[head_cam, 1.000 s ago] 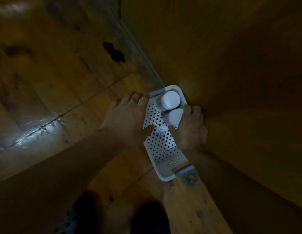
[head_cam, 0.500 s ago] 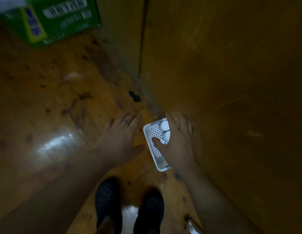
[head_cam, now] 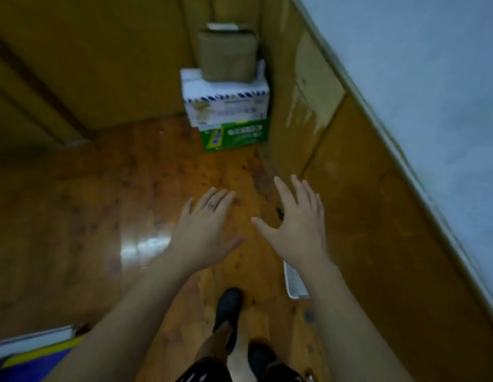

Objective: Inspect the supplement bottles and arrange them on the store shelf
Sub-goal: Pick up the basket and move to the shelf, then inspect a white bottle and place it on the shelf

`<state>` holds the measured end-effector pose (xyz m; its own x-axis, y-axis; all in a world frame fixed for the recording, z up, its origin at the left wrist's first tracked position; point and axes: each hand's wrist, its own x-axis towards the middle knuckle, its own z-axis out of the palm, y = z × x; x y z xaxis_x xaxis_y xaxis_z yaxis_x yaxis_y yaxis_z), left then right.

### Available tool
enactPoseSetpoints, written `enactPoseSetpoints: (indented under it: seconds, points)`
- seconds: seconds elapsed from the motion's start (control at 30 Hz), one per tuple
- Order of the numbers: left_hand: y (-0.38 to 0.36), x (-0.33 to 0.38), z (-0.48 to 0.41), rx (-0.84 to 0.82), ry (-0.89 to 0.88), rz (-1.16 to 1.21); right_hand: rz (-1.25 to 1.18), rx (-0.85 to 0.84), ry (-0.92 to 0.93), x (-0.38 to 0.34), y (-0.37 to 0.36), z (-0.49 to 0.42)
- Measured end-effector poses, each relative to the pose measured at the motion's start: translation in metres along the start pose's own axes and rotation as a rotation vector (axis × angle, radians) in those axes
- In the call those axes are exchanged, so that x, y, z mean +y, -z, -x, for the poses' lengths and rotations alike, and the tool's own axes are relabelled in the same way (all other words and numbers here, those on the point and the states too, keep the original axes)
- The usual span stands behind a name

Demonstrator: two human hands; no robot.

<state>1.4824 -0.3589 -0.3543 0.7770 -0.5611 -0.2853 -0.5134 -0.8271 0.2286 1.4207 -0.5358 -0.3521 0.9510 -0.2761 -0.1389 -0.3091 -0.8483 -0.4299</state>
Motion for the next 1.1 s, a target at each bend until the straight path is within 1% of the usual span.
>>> enactPoseSetpoints:
  seconds: [0.07, 0.2, 0.3, 0.4, 0.43, 0.63, 0.73, 0.83, 0.93, 1.03, 1.1]
  points:
    - [0.017, -0.001, 0.043, 0.107, 0.082, 0.038, 0.016, -0.001, 0.124, -0.028, 0.017, 0.018]
    - [0.036, -0.001, 0.14, 0.3, 0.288, 0.059, 0.039, -0.059, 0.366, -0.075, 0.036, 0.066]
    - [0.037, 0.003, 0.222, 0.378, 0.476, 0.051, 0.036, -0.122, 0.521, -0.11, 0.041, 0.11]
    - [0.036, 0.006, 0.306, 0.49, 0.686, 0.064, 0.041, -0.19, 0.71, -0.151, 0.04, 0.158]
    - [0.037, 0.007, 0.324, 0.509, 0.726, 0.077, 0.038, -0.203, 0.749, -0.16, 0.039, 0.169]
    - [0.015, 0.029, 0.506, 0.707, 1.112, 0.117, -0.012, -0.275, 1.17, -0.257, 0.022, 0.296]
    - [-0.004, 0.044, 0.595, 0.775, 1.307, 0.119, -0.059, -0.303, 1.354, -0.302, 0.005, 0.374]
    - [-0.026, 0.062, 0.686, 0.851, 1.459, 0.122, -0.054, -0.367, 1.504, -0.339, -0.018, 0.462]
    - [-0.053, 0.084, 0.775, 0.87, 1.597, 0.14, -0.047, -0.446, 1.641, -0.368, -0.042, 0.556]
    - [-0.079, 0.103, 0.854, 0.864, 1.712, 0.127, -0.054, -0.546, 1.742, -0.39, -0.064, 0.645]
    - [-0.096, 0.114, 0.899, 0.859, 1.784, 0.128, -0.068, -0.585, 1.807, -0.4, -0.076, 0.695]
